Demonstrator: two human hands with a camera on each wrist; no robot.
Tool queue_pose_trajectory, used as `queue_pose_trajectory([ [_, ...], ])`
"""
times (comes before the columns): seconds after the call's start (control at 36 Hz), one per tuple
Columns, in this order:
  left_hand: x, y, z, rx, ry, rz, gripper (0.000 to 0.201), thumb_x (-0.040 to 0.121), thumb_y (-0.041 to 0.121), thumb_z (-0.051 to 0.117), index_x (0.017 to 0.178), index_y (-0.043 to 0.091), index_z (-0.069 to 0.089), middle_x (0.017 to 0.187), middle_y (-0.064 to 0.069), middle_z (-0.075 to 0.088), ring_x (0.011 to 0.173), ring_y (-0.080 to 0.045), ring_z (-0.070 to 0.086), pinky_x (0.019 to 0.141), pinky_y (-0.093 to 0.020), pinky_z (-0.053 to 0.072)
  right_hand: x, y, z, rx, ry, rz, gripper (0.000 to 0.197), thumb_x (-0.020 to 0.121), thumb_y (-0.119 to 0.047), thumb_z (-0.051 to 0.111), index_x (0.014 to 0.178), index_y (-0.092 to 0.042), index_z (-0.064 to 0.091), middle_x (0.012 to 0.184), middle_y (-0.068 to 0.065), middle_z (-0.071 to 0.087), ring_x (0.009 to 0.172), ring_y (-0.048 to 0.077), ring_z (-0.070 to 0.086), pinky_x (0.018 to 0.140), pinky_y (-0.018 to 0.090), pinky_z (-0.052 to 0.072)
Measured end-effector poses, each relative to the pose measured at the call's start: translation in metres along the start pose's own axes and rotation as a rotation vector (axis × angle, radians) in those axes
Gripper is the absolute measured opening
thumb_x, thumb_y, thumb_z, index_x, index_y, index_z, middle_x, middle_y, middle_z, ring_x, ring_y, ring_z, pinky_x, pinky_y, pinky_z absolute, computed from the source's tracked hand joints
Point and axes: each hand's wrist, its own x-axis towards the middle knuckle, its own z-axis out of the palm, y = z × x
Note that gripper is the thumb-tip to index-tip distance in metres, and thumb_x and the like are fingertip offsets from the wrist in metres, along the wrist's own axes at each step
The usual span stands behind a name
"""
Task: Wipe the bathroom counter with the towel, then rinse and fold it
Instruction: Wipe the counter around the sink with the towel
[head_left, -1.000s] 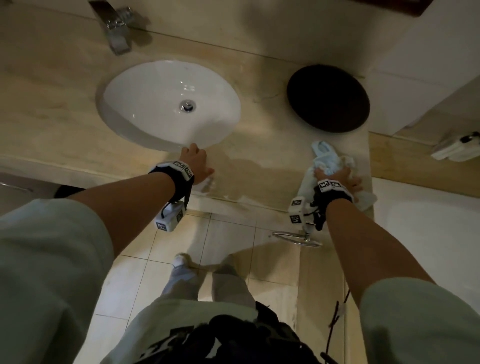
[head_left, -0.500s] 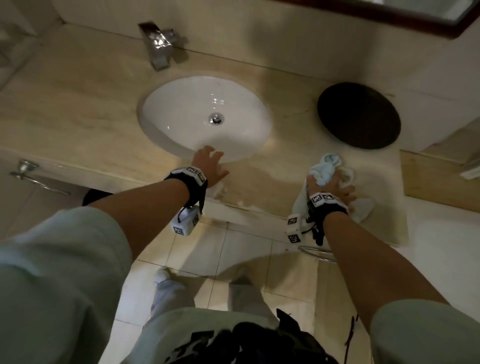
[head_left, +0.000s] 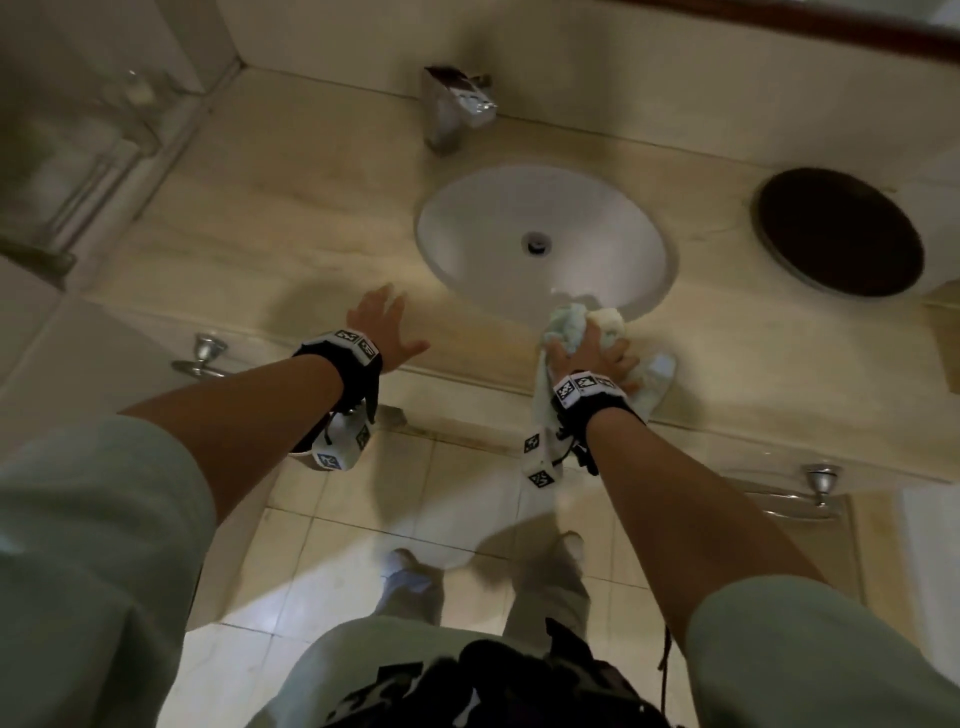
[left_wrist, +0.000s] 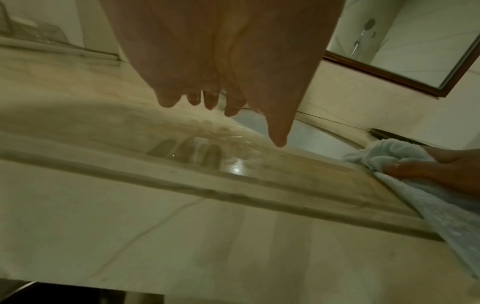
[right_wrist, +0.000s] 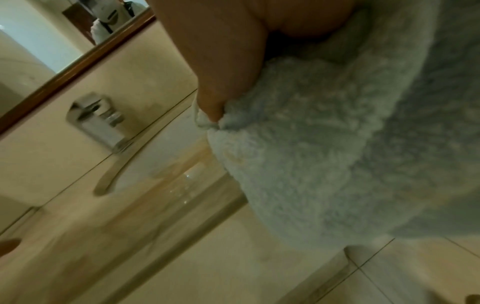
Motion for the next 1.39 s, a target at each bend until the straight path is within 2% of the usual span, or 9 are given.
queue_pose_trajectory([
  [0.08,-0.005,-0.041,-0.005,0.011,-0.052,-0.034,0.088,0.09,0.061,0.041,0.152,0.018,-0.006,0.158,-0.004,-0.018,0.147,-0.027,-0.011,0.118,-0.047,0.004,-0.028,-0.04,0.029,-0.032,0.004,-0.053,0.067,0.077,-0.066,0.052,0.137,-0.043,0.03,0.146,0.01,0.022,0.131,0.037,0.024,0.109,0.06,0.015],
  [0.19,-0.007,-0.075,-0.006,0.015,-0.115,-0.097,0.091,0.092,0.059,0.039,0.151,0.011,-0.011,0.157,-0.007,-0.022,0.146,-0.031,-0.012,0.118,-0.049,0.003,-0.059,-0.084,0.056,-0.089,-0.069,-0.171,0.074,0.083,-0.065,0.049,0.146,-0.039,0.018,0.152,0.01,0.013,0.137,0.037,0.016,0.111,0.058,0.01],
  [0.28,-0.006,-0.091,-0.005,-0.003,-0.144,-0.133,0.093,0.091,0.06,0.04,0.151,0.008,-0.01,0.157,-0.009,-0.021,0.146,-0.032,-0.011,0.118,-0.05,0.004,-0.077,-0.112,0.073,-0.154,-0.091,-0.289,0.073,0.083,-0.062,0.052,0.144,-0.038,0.021,0.148,0.01,0.02,0.135,0.036,0.02,0.11,0.059,0.015],
  [0.5,0.004,-0.094,0.0,-0.033,-0.152,-0.168,0.097,0.087,0.069,0.037,0.151,0.012,-0.009,0.158,-0.007,-0.019,0.146,-0.032,-0.007,0.116,-0.056,0.012,-0.061,-0.094,0.063,-0.254,-0.096,-0.462,0.07,0.077,-0.06,0.057,0.138,-0.04,0.028,0.134,0.008,0.03,0.125,0.033,0.031,0.102,0.054,0.027],
  [0.72,0.01,-0.092,0.004,-0.105,-0.151,-0.189,0.105,0.083,0.065,0.049,0.151,0.009,-0.009,0.158,-0.009,-0.018,0.146,-0.033,-0.01,0.114,-0.06,0.014,-0.029,-0.049,0.029,-0.157,0.002,-0.185,0.076,0.074,-0.063,0.062,0.139,-0.042,0.028,0.139,0.009,0.027,0.127,0.033,0.03,0.102,0.054,0.028],
  [0.86,0.01,-0.088,0.001,-0.113,-0.172,-0.206,0.105,0.084,0.061,0.052,0.15,0.007,-0.007,0.158,-0.011,-0.017,0.146,-0.034,-0.009,0.113,-0.061,0.015,-0.012,-0.014,0.008,-0.071,0.116,0.017,0.064,0.074,-0.056,0.061,0.13,-0.042,0.034,0.133,0.011,0.033,0.122,0.034,0.033,0.1,0.056,0.03],
  [1.06,0.019,-0.089,0.003,-0.113,-0.189,-0.221,0.109,0.081,0.062,0.055,0.15,0.006,-0.008,0.158,-0.012,-0.015,0.146,-0.036,-0.007,0.113,-0.061,0.015,-0.011,-0.023,0.013,-0.078,0.184,0.149,0.059,0.077,-0.055,0.061,0.129,-0.038,0.04,0.13,0.012,0.036,0.121,0.034,0.035,0.099,0.054,0.03],
  [1.17,0.022,-0.09,0.006,-0.128,-0.186,-0.215,0.11,0.08,0.061,0.057,0.15,0.007,-0.009,0.158,-0.01,-0.016,0.146,-0.035,-0.008,0.112,-0.061,0.014,-0.02,-0.041,0.028,-0.111,0.164,0.116,0.063,0.08,-0.057,0.056,0.134,-0.033,0.033,0.133,0.013,0.032,0.124,0.035,0.033,0.102,0.056,0.029],
  [1.39,0.031,-0.093,0.006,-0.106,-0.214,-0.223,0.114,0.078,0.062,0.059,0.15,0.006,-0.01,0.158,-0.013,-0.016,0.145,-0.038,-0.008,0.112,-0.063,0.016,-0.055,-0.11,0.07,-0.176,-0.016,-0.214,0.072,0.082,-0.058,0.056,0.143,-0.035,0.024,0.143,0.014,0.021,0.133,0.038,0.022,0.105,0.058,0.023],
])
